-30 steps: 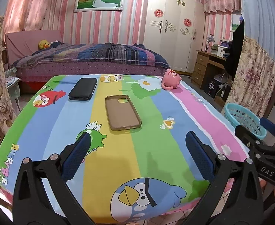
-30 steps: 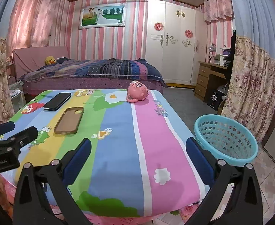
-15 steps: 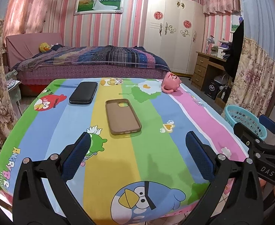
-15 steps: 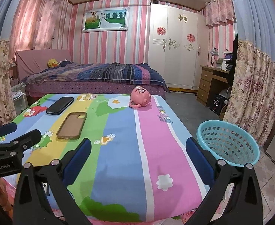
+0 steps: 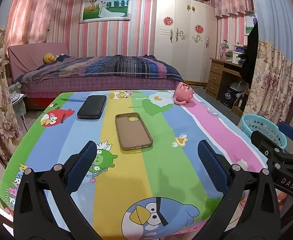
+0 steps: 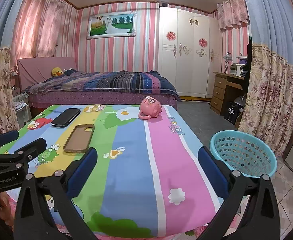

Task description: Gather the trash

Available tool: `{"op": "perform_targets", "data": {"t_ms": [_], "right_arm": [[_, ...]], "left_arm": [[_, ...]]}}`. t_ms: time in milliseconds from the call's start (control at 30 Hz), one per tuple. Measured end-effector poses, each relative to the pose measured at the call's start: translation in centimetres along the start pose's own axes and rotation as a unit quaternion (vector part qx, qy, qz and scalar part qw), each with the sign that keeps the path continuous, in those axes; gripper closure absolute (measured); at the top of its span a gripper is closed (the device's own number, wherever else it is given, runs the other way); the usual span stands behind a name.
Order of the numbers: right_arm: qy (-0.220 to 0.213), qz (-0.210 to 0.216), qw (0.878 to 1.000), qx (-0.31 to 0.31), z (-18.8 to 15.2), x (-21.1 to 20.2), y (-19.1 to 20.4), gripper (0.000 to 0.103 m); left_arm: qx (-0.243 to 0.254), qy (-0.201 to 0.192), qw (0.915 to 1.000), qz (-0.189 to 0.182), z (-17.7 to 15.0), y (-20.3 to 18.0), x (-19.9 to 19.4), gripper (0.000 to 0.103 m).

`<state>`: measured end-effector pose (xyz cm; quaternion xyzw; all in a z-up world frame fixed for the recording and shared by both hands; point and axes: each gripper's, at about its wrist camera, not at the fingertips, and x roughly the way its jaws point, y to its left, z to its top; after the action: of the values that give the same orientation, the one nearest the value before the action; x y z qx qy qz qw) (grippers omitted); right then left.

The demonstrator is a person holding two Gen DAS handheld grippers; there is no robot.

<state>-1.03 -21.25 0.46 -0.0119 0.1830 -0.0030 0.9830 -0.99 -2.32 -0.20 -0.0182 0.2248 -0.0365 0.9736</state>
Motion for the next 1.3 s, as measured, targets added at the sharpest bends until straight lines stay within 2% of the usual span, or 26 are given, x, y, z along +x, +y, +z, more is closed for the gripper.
{"op": "perform_targets", "data": {"t_ms": [533,1300], "right_arm": [[-0.001,0.0,1.0,0.001,-0.02,-0.05,0.09,0.005],[0.001,-0.001,1.0,0.006,0.04,-0.21,-0.03,0.005]], "left_arm": [[-0.01,-0.001,0.9999,0.004,0.08,0.6,0.16,0.005],[0.003,-0.004,1.0,0.004,0.01,0.33,0.01,0.005]]}}
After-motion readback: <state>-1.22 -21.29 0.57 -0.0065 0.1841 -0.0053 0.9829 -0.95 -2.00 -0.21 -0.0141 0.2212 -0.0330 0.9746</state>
